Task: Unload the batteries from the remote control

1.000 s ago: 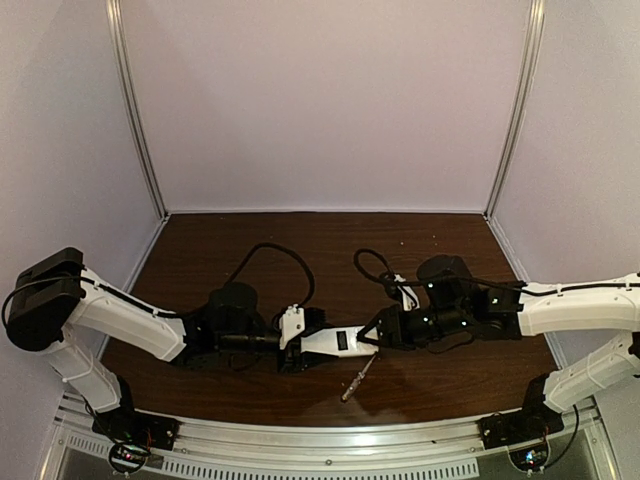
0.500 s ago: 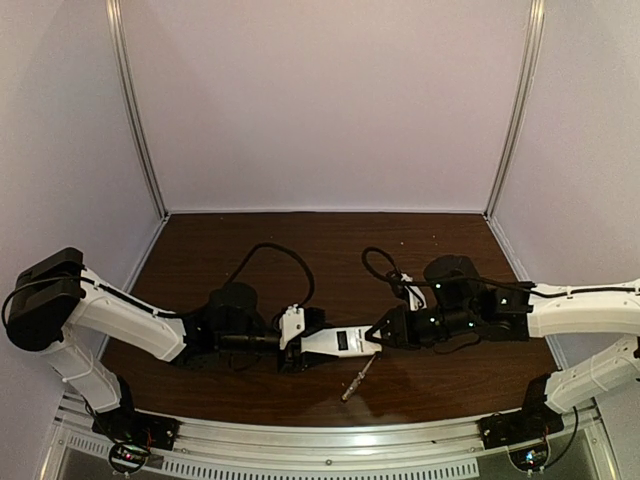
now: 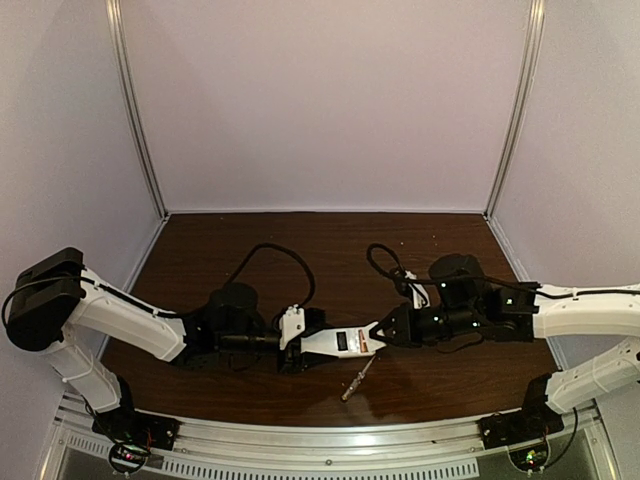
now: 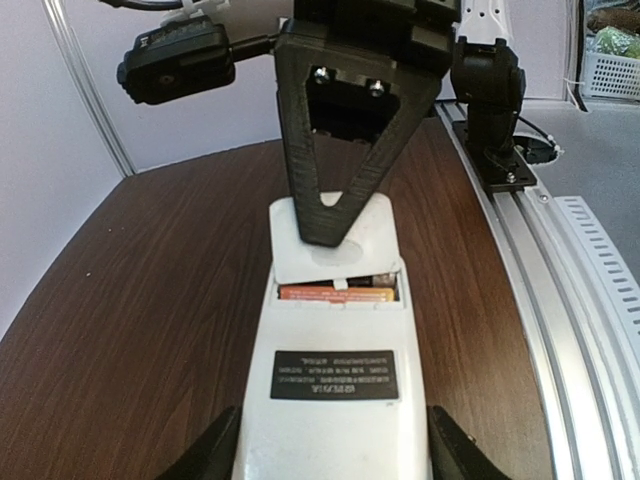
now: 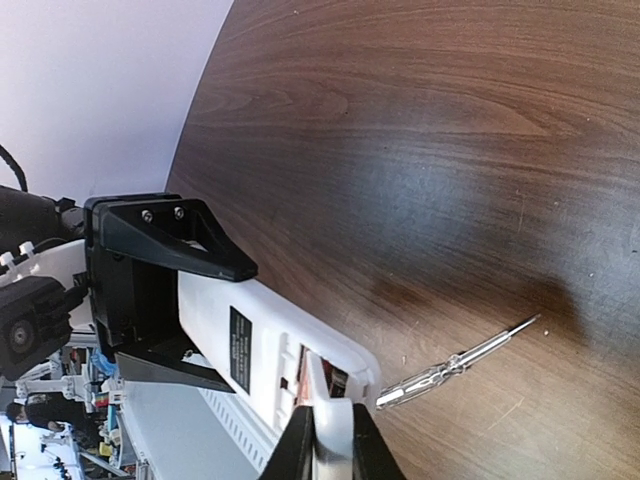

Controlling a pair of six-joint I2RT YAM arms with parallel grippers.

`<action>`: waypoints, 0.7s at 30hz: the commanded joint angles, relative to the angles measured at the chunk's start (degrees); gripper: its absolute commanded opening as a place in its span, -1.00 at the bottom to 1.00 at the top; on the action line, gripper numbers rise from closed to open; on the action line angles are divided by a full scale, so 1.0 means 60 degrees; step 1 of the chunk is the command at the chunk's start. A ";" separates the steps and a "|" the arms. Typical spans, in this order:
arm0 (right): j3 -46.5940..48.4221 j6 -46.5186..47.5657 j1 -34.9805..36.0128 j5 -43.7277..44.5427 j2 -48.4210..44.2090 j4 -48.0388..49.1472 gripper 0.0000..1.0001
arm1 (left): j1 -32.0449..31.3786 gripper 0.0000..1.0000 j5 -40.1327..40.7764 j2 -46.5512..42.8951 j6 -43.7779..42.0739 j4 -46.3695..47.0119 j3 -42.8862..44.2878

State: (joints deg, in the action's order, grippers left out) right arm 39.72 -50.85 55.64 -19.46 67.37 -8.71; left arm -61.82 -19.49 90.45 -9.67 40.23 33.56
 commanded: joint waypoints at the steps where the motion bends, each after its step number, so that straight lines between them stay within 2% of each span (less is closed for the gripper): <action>1: -0.0316 0.0024 0.0062 0.0203 -0.0189 -0.0120 -0.78 | -0.0023 -1.00 -0.0179 0.0070 0.0059 0.0873 0.0244; 16: -0.0803 -0.0116 0.0058 -0.0125 -0.0431 0.0672 -0.99 | -0.0014 -1.00 -0.0283 0.0129 0.0042 0.1000 0.0193; 21: -0.0847 -0.0139 0.0062 -0.0266 -0.0488 0.0894 -1.00 | -0.0015 -1.00 -0.0246 0.0118 0.0045 0.1016 0.0178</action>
State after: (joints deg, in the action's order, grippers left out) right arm 35.94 -51.42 55.70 -20.73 65.06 -3.49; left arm -61.82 -19.77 91.18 -9.67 40.23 33.56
